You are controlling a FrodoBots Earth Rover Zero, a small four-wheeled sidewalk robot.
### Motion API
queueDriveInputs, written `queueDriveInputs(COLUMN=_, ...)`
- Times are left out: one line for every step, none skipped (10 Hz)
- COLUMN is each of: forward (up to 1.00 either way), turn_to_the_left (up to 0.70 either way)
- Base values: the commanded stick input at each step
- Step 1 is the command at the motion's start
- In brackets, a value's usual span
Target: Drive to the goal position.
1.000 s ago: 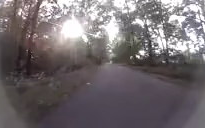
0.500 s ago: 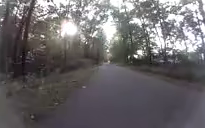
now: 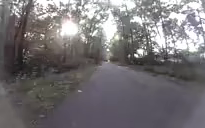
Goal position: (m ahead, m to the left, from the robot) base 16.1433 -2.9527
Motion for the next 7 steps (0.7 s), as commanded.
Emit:
queueDriveInputs(forward=0.70, turn_to_the_left=-0.01)
queueDriveInputs(forward=0.70, turn_to_the_left=-0.01)
queueDriveInputs(forward=0.70, turn_to_the_left=-0.01)
queueDriveInputs(forward=0.70, turn_to_the_left=-0.01)
queueDriveInputs(forward=0.70, turn_to_the_left=-0.01)
queueDriveInputs(forward=0.70, turn_to_the_left=-0.01)
queueDriveInputs(forward=0.70, turn_to_the_left=-0.01)
